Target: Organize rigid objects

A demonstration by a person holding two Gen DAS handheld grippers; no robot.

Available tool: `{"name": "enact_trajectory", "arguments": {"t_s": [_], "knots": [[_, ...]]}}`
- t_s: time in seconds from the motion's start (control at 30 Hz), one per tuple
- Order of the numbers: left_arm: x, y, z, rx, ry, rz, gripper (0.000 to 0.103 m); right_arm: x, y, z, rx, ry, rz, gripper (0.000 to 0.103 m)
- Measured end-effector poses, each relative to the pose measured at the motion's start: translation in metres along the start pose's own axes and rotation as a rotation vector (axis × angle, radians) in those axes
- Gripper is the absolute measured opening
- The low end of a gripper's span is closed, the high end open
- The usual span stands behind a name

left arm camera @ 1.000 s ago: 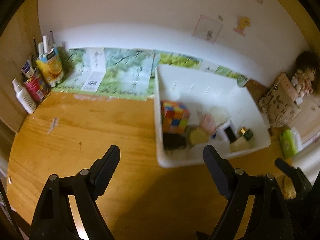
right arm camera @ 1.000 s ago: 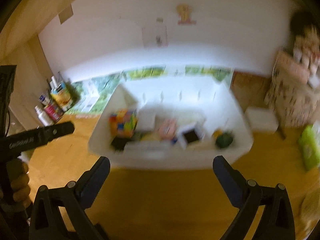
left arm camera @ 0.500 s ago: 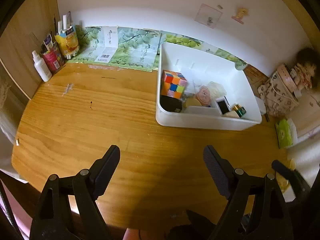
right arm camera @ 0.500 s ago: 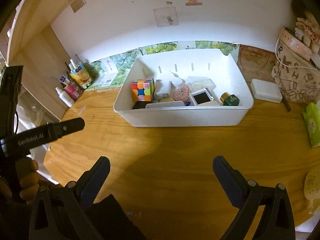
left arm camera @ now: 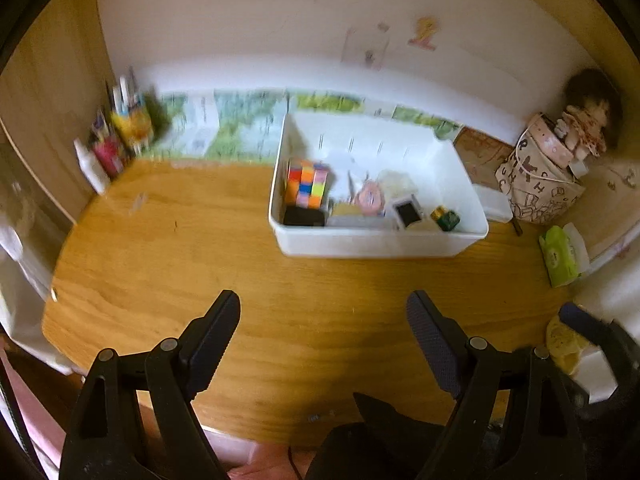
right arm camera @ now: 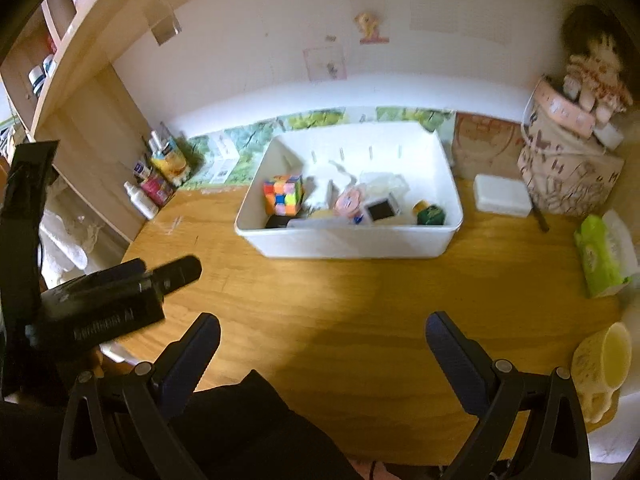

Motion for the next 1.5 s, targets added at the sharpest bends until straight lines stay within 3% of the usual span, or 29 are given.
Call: {"name": "enact_trajectory", "arguments": {"t_s": [0.17,0.27,0.4,0.8,1.5], "knots": [[-0.006,0.014,0.002,-0.053,0.046,-0.074,0.09,-0.004,-0.004,-0.011,0.036,-0.019,0.01,0.103],[-0.003,0.015,0.0,-0.076,0.06,-0.084,0.099,-0.004,-0.004,-0.015,0.052,-0.02,0.01,0.103],[-0.004,0.01,-0.004,-0.096,0.066,-0.078,0.102,-0.004,-0.007,-0.019,0.07,-0.014,0.02,0.103],[-0.008,0.0,-0.023,-0.095,0.009,-0.051,0.102,-0.002,-0.021,-0.035,0.1,-0.074,0.085,0.103],[-0.01,0.011,-0.027,-0.131,0.008,-0.123,0.102,-0.003,-0.036,-0.038,0.099,-0.064,0.156,0.103]]}}
Point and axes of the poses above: each gripper's, at about its wrist camera, not at the fingertips, and y roughly against the way its jaws point, z to its left, x to its underside, the point moved 1 cm from there along -y, roughly the way its jaws point, and after that the axes turned 7 degrees about -x, right-handed, at the moved point
